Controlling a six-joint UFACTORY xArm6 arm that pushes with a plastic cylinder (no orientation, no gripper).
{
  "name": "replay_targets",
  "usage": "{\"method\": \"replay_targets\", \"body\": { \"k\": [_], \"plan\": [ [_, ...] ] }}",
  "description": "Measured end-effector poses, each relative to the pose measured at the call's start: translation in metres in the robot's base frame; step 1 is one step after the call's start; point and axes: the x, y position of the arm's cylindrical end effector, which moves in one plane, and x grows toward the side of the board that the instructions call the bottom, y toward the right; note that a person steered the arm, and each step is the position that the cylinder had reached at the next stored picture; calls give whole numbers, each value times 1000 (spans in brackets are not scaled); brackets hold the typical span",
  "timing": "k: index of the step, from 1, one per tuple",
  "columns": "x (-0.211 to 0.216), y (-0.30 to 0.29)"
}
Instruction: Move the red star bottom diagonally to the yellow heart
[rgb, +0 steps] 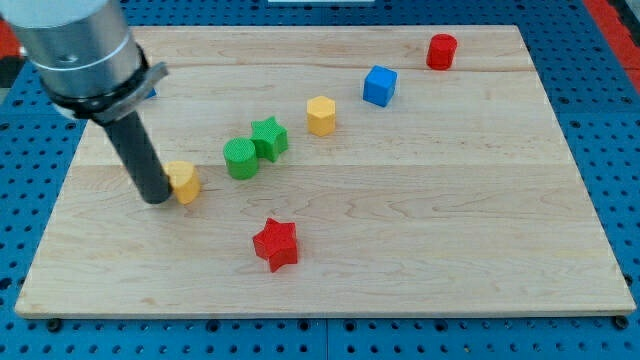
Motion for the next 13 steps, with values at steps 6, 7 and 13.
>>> {"method": "replay_targets", "body": {
  "k": [6,7,13],
  "plan": [
    [92,198],
    [86,135],
    [30,33]
  ]
}}
